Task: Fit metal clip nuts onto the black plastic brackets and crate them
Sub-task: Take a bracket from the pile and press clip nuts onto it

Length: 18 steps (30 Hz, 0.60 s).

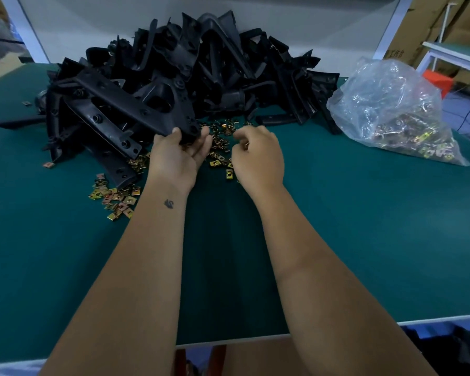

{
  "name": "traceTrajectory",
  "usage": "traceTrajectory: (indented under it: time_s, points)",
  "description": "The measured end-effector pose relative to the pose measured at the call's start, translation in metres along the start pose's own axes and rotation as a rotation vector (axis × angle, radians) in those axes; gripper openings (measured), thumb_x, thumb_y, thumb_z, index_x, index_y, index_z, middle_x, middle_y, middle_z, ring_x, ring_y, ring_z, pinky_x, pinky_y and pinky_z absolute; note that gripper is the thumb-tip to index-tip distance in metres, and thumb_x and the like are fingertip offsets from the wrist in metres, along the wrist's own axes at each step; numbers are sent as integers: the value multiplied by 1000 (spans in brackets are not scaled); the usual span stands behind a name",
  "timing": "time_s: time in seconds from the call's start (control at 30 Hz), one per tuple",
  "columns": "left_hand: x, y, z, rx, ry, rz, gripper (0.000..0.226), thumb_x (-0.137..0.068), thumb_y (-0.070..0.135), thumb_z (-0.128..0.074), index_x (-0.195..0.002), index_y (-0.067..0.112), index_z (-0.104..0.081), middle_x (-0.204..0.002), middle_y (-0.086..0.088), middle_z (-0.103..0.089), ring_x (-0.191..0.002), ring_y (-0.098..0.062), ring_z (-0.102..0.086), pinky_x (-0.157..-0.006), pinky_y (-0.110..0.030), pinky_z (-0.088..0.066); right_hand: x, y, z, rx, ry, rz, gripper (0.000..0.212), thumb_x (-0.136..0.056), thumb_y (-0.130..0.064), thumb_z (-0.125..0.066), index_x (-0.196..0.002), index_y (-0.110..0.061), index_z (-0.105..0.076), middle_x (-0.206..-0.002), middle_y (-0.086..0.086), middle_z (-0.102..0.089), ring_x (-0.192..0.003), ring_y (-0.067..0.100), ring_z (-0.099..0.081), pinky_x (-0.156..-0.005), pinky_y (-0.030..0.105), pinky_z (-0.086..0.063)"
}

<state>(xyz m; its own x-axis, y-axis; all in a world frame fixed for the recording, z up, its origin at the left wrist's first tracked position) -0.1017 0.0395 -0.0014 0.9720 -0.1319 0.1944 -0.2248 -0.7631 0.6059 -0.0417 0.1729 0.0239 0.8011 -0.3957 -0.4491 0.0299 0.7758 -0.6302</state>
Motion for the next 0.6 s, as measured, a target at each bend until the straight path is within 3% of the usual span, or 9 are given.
traceTrajectory:
  time_s: [0.07, 0.2, 0.27, 0.33, 0.5, 0.6]
  points:
    - [0, 0, 0, -2, 17, -10, 13, -107, 11, -36, -98, 12, -45, -106, -16, -61, -66, -23, -72, -59, -28, -57, 1, -2, -7, 112, -100, 51, 32, -89, -26, -54, -116, -18, -68, -118, 1, -59, -115, 22, -45, -96, 34, -38]
    - [-1, -2, 1, -27, 32, -7, 13, -106, 10, -37, -95, 13, -44, -103, -13, -57, -61, -19, -65, -51, -23, -50, 4, -4, -19, 370, -209, 144, 32, -85, -41, -59, -105, -19, -72, -110, 3, -58, -109, 27, -40, -84, 32, -27]
    - [-1, -4, -1, -49, 16, 2, 3, -105, 12, -41, -104, 12, -44, -101, -12, -56, -58, -17, -61, -50, -22, -48, 4, -4, -19, 354, -211, 140, 26, -86, -39, -61, -104, -23, -73, -108, 2, -59, -108, 26, -40, -80, 31, -23]
    - [0, -4, -4, -60, -1, 15, 11, -103, 14, -48, -113, 11, -43, -96, -10, -56, -56, -16, -58, -47, -21, -45, 3, -4, -18, 312, -205, 128, 20, -88, -36, -62, -101, -25, -73, -106, 1, -60, -107, 25, -41, -78, 30, -22]
    - [4, -5, -8, -63, -29, 28, 26, -96, 12, -62, -115, 11, -44, -96, -7, -54, -55, -14, -56, -45, -20, -40, 2, -3, -19, 298, -199, 134, 17, -88, -32, -64, -98, -22, -71, -102, -1, -63, -105, 24, -44, -77, 30, -23]
    - [4, -5, -7, -75, -31, 10, 27, -94, 9, -63, -113, 10, -43, -93, -6, -55, -56, -13, -58, -44, -18, -41, 2, -3, -17, 220, -187, 115, 14, -85, -26, -65, -96, -19, -69, -98, -1, -67, -103, 24, -48, -80, 31, -31]
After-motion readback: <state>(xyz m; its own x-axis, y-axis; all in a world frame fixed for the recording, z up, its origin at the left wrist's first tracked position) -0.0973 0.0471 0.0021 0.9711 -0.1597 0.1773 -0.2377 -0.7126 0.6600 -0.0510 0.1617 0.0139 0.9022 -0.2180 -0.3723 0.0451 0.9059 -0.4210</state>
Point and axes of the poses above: each hand's wrist, its own x-axis away from the middle knuckle, its own z-axis out of the back of the hand, y = z × x, the point moved 5 cm from there along -x, towards the middle knuckle
